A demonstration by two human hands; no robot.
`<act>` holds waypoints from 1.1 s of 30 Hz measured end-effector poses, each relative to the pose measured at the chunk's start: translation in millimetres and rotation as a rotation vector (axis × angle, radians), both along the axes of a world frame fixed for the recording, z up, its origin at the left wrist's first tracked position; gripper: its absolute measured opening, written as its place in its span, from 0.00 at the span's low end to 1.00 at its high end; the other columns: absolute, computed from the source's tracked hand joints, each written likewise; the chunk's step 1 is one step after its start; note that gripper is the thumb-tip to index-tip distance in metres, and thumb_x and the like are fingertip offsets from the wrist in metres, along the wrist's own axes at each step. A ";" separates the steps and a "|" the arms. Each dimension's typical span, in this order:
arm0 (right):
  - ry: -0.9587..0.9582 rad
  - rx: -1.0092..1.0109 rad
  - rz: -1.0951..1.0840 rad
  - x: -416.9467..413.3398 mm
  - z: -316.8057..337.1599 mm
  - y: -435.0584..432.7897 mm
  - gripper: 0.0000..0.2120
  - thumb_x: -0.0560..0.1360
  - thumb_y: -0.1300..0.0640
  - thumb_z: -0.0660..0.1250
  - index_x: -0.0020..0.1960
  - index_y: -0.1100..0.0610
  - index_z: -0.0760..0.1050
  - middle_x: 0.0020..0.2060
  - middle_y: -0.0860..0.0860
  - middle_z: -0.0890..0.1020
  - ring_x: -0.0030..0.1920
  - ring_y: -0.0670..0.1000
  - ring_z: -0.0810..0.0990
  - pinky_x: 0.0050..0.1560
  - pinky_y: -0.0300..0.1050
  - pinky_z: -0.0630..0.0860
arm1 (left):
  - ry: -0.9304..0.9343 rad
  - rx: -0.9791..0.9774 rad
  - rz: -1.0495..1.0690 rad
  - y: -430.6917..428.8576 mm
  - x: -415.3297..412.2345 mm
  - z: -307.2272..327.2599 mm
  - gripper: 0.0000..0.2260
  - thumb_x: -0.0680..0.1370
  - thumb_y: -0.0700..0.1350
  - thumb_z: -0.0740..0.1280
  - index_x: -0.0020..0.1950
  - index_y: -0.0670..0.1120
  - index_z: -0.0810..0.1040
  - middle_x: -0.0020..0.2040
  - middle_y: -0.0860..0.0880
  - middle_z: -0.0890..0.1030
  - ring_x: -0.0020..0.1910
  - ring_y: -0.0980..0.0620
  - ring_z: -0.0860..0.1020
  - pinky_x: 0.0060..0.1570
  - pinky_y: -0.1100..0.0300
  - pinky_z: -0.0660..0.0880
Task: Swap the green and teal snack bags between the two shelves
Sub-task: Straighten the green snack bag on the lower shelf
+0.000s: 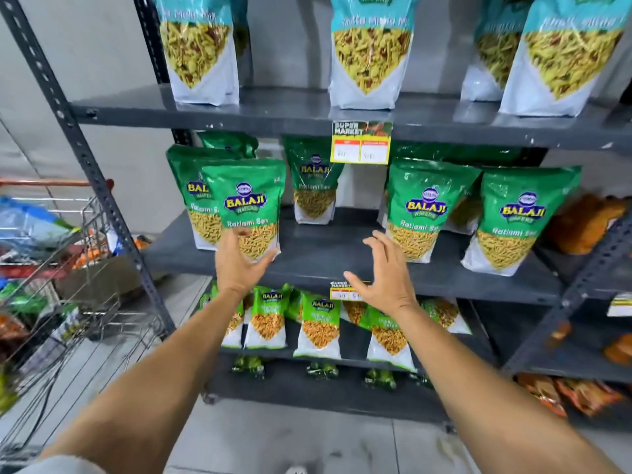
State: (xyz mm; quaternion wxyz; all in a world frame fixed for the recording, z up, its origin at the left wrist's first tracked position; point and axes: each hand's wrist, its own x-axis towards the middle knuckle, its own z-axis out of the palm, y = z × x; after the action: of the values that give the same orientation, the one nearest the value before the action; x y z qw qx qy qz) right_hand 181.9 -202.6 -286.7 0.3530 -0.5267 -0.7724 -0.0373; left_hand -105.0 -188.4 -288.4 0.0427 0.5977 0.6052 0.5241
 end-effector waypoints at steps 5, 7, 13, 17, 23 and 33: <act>0.226 -0.246 0.091 -39.8 -22.5 30.9 0.37 0.66 0.41 0.73 0.68 0.55 0.62 0.69 0.55 0.65 0.69 0.56 0.64 0.68 0.53 0.67 | -0.223 -0.104 0.006 22.3 -40.1 -7.6 0.40 0.63 0.54 0.81 0.67 0.40 0.68 0.64 0.42 0.73 0.63 0.46 0.72 0.67 0.55 0.68; 0.314 -0.343 0.092 -60.2 -26.2 53.7 0.40 0.65 0.42 0.75 0.69 0.53 0.60 0.68 0.53 0.65 0.69 0.54 0.65 0.66 0.53 0.69 | -0.313 -0.139 -0.016 37.6 -57.1 -14.0 0.45 0.60 0.57 0.80 0.70 0.41 0.66 0.67 0.43 0.71 0.66 0.48 0.71 0.70 0.57 0.66; 0.379 -0.613 0.173 -126.4 -26.6 128.3 0.46 0.62 0.50 0.80 0.72 0.54 0.57 0.71 0.56 0.63 0.70 0.56 0.65 0.66 0.49 0.66 | -0.441 -0.268 -0.024 83.7 -82.1 -44.6 0.44 0.64 0.47 0.81 0.74 0.42 0.62 0.72 0.43 0.70 0.71 0.46 0.69 0.70 0.58 0.64; 0.406 -0.711 0.166 -164.4 -31.9 173.0 0.49 0.61 0.52 0.80 0.73 0.57 0.56 0.73 0.57 0.62 0.72 0.57 0.63 0.69 0.51 0.64 | -0.395 -0.364 -0.038 112.3 -96.1 -61.7 0.42 0.64 0.50 0.81 0.72 0.45 0.64 0.62 0.46 0.76 0.63 0.47 0.75 0.62 0.57 0.70; 0.647 -0.861 0.189 -194.1 -50.3 209.7 0.43 0.58 0.57 0.82 0.66 0.54 0.63 0.64 0.55 0.76 0.62 0.56 0.76 0.63 0.59 0.74 | -0.386 -0.356 -0.092 130.4 -88.1 -62.4 0.36 0.65 0.50 0.80 0.68 0.45 0.68 0.60 0.50 0.77 0.61 0.49 0.75 0.64 0.56 0.71; 0.784 -0.830 0.295 -144.8 -33.6 222.5 0.33 0.64 0.67 0.76 0.65 0.58 0.68 0.58 0.56 0.79 0.56 0.52 0.79 0.59 0.48 0.77 | -0.424 -0.299 -0.113 152.9 -44.8 -55.3 0.29 0.62 0.55 0.81 0.58 0.55 0.72 0.55 0.51 0.82 0.55 0.51 0.81 0.59 0.50 0.78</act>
State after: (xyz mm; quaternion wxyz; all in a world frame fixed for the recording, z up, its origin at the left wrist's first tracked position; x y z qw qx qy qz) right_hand 37.1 19.9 -320.2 0.3781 -0.4822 -0.5994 0.5150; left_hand -149.8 -35.5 -343.8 0.2856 0.4943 0.6190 0.5394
